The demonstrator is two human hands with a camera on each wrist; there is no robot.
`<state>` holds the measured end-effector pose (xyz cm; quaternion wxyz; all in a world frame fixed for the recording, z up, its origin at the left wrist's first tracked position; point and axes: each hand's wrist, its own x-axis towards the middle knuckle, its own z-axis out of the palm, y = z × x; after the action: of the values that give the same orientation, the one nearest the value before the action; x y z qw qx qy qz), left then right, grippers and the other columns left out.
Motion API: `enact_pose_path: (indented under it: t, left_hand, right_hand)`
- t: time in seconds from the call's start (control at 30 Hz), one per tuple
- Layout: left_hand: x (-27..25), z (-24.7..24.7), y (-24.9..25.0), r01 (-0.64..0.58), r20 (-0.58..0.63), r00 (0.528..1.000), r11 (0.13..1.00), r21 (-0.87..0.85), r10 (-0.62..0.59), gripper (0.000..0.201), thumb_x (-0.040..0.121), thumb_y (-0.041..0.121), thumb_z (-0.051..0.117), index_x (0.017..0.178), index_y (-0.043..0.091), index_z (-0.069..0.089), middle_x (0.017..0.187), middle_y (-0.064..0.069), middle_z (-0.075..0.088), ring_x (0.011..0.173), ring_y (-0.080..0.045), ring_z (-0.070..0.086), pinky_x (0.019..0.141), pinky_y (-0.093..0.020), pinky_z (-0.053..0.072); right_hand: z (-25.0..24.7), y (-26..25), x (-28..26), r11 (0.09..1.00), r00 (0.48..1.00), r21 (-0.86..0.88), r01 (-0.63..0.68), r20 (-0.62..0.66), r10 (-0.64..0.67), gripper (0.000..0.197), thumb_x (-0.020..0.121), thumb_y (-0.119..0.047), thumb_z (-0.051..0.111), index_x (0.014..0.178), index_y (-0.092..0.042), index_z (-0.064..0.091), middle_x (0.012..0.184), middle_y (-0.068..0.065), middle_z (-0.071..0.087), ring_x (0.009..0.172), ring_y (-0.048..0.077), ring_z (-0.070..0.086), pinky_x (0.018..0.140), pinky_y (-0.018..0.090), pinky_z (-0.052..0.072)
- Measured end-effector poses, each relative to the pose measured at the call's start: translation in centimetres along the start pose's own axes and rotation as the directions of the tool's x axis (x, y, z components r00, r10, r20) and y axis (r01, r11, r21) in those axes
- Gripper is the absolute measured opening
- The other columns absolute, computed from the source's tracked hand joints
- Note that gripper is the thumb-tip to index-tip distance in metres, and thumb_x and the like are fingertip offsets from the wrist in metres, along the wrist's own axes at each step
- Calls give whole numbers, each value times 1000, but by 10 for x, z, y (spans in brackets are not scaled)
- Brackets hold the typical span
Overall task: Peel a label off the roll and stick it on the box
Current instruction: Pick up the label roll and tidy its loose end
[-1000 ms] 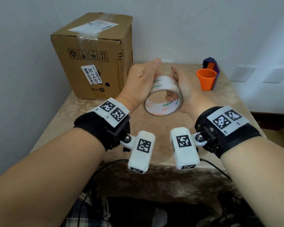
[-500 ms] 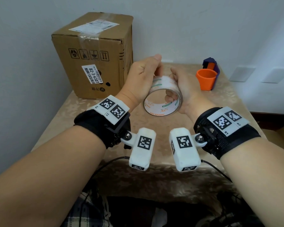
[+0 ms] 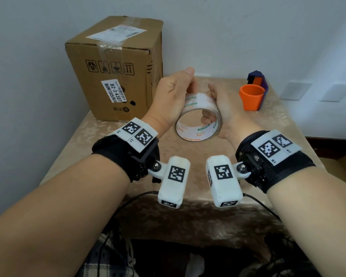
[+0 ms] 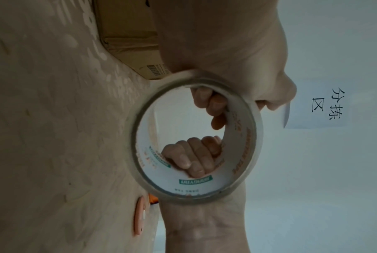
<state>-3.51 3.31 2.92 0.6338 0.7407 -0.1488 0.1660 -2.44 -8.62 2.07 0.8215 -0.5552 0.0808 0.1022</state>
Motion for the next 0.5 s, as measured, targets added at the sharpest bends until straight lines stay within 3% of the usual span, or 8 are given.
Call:
enact_pose_path:
  t: [0.1,0.17,0.27,0.37,0.43,0.5]
  left_hand:
    - [-4,2,0,27,5,1000,999,20,-27,48,92,27,39,49,6,37,62,-15,41,59,-25,32,55,-29,28]
    - [-5,3,2,35,6,999,999,26,-36,45,92,29,37,52,10,38,62,-15,40,59,-24,33,56,-29,29]
    - [1,-1,6,68,41,997,998,12,-69,33,94,22,36,72,5,55,68,-8,48,61,-11,46,59,-16,39]
    - [5,-14,11,209,219,947,969,130,-233,23,93,8,42,98,3,64,72,9,59,52,11,53,53,-9,40]
    - [1,-21,14,237,330,887,931,276,-324,21,93,6,46,102,2,64,57,17,59,37,13,48,44,-11,33]
    - [-2,-23,14,247,344,870,915,319,-354,19,93,5,50,104,-2,63,59,12,57,30,11,44,37,-7,31]
  right_hand:
    - [-2,-1,-1,999,999,-44,25,-20,-26,43,95,-31,43,55,-18,36,32,-5,32,22,9,30,32,12,24]
    - [-2,-2,-1,996,998,-66,53,-32,-55,42,95,-30,43,55,-17,37,34,-5,34,24,10,33,33,13,26]
    - [-2,-6,-2,990,992,-81,116,-49,-120,40,96,-30,45,59,-17,40,34,-7,40,28,10,39,33,16,30]
    - [-8,-13,2,974,974,-126,186,-108,-200,37,95,-36,47,63,-18,45,46,-5,47,37,8,46,36,16,37]
    - [-16,-13,6,877,930,-398,271,-127,-345,38,96,-37,46,62,-19,48,57,-6,46,44,2,45,41,12,39]
    - [-20,-11,7,732,877,-578,360,-59,-477,29,97,-29,46,79,-14,63,70,-8,55,57,-5,50,54,5,41]
